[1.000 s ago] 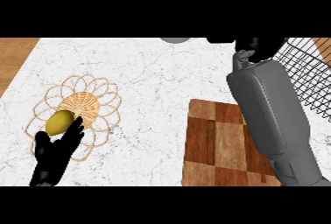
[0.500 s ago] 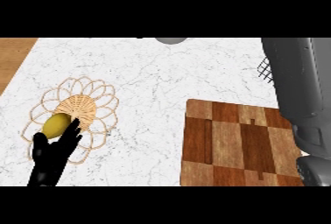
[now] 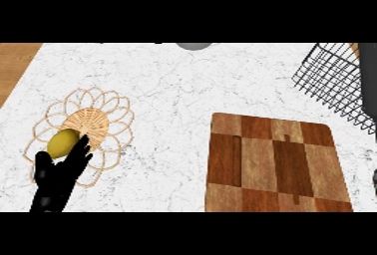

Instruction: Pick the tomato from the cutting board and place it in the basket

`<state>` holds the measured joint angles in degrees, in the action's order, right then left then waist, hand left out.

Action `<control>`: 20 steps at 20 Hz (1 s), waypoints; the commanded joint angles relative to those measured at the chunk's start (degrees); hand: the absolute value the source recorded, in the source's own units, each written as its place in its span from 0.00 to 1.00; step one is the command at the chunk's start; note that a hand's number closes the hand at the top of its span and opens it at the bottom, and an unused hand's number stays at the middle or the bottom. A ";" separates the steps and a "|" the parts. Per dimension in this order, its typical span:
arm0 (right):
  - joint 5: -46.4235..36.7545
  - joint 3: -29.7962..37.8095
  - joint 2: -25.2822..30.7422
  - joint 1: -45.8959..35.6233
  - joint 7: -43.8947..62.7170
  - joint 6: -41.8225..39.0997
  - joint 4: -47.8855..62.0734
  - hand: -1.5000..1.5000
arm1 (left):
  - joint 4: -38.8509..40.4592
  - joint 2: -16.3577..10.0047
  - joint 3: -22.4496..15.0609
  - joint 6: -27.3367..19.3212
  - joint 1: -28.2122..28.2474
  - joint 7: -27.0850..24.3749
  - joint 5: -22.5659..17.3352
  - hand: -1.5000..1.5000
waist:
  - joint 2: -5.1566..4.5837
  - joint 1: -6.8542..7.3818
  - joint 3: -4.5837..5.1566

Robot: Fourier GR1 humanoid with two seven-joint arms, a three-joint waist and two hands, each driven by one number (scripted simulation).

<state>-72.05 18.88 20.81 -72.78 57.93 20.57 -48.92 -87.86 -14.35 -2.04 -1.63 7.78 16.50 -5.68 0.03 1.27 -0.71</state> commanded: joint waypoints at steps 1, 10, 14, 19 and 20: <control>1.41 1.97 3.57 0.87 -0.90 -0.47 2.26 1.00 | 5.61 -0.35 1.28 1.64 1.37 -0.57 -0.81 0.50 | -0.28 -0.70 0.74; 6.87 6.82 5.26 3.63 -9.43 8.81 11.43 1.00 | 5.91 1.98 -0.26 -0.29 -1.44 0.60 1.79 0.50 | -0.63 -0.17 0.69; 14.37 12.66 4.93 8.09 -16.02 16.45 10.21 1.00 | 4.92 1.19 0.74 0.39 -0.87 0.85 1.19 0.50 | -0.64 -0.42 0.62; 18.58 14.18 5.68 9.81 -22.72 17.64 14.02 1.00 | 6.60 2.50 -0.36 0.84 0.52 -2.18 2.56 0.50 | -0.59 -0.23 0.67; 20.46 15.49 8.85 10.03 -26.28 16.28 14.95 1.00 | 3.13 2.06 -0.37 0.80 0.98 1.30 1.78 0.50 | -0.68 0.09 0.60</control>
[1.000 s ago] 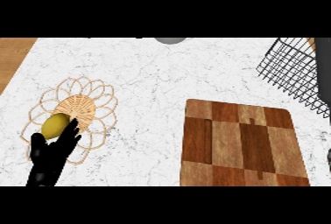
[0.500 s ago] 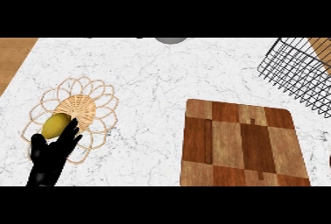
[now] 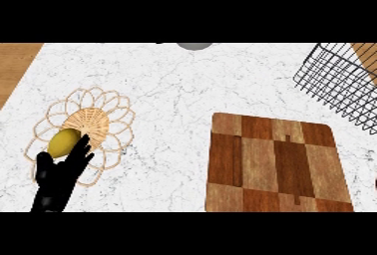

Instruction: Pick the tomato from the cutting board and place it in the basket

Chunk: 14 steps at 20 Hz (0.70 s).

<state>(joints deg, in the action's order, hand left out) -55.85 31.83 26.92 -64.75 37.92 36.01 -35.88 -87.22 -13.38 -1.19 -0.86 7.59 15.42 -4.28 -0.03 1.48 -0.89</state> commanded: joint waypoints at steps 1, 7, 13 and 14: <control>4.40 1.52 0.30 2.84 -5.44 1.00 1.03 1.00 | 1.54 1.27 -0.70 -0.42 0.53 3.59 0.05 0.50 | -0.30 -0.57 0.83; -3.54 -0.32 6.66 5.39 1.29 3.06 8.47 1.00 | 3.25 -0.16 0.83 1.29 -1.34 4.13 -0.94 0.50 | -0.67 -0.49 0.89; -3.25 -3.76 5.11 8.71 -2.32 -1.54 7.13 0.00 | 4.22 -0.05 2.06 1.07 -0.65 2.89 -0.37 0.50 | -0.09 -1.24 0.90; -1.13 -2.16 7.58 9.37 -6.15 -1.98 7.84 0.00 | 2.64 2.75 -1.20 -0.80 0.40 3.23 1.81 0.50 | -0.24 -0.96 0.84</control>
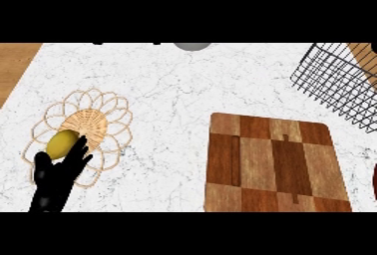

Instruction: Pick the tomato from the cutting board and place it in the basket

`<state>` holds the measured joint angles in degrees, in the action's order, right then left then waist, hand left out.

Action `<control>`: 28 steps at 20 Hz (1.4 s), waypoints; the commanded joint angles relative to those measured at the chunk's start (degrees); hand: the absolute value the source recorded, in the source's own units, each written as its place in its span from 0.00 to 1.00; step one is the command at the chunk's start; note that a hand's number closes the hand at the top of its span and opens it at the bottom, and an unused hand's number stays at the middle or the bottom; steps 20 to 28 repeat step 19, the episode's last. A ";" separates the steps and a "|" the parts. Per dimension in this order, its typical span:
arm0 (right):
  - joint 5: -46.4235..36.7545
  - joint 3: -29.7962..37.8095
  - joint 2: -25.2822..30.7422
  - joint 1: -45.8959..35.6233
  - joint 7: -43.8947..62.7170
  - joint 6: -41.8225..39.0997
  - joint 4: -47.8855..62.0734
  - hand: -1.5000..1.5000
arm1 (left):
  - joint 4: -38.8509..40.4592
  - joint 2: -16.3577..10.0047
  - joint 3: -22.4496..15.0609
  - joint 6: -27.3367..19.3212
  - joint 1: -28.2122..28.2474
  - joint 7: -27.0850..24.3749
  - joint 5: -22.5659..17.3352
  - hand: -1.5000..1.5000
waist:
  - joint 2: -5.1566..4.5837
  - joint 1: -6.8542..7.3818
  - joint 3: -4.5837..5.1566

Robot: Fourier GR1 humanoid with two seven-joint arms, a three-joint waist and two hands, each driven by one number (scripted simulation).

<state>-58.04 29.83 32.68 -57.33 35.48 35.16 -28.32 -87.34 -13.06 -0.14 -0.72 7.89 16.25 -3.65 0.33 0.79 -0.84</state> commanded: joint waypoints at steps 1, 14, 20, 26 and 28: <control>0.93 -0.83 1.97 2.52 -1.30 -2.83 -2.46 0.00 | 3.81 1.54 -0.77 -0.24 3.09 -1.60 1.18 0.50 | -0.25 -0.77 0.86; 6.57 1.90 1.79 9.93 3.01 0.96 -18.80 0.00 | 2.17 1.44 0.61 -0.11 3.76 1.04 1.27 0.50 | 0.20 -2.07 0.87; 9.11 3.48 1.75 18.84 6.65 -2.84 -30.57 0.00 | 2.52 2.45 0.61 -0.34 3.74 1.31 1.23 0.50 | 0.57 -3.55 0.92; 9.11 3.48 1.75 18.84 6.65 -2.84 -30.57 0.00 | 2.52 2.45 0.61 -0.34 3.74 1.31 1.23 0.50 | 0.57 -3.55 0.92; 9.11 3.48 1.75 18.84 6.65 -2.84 -30.57 0.00 | 2.52 2.45 0.61 -0.34 3.74 1.31 1.23 0.50 | 0.57 -3.55 0.92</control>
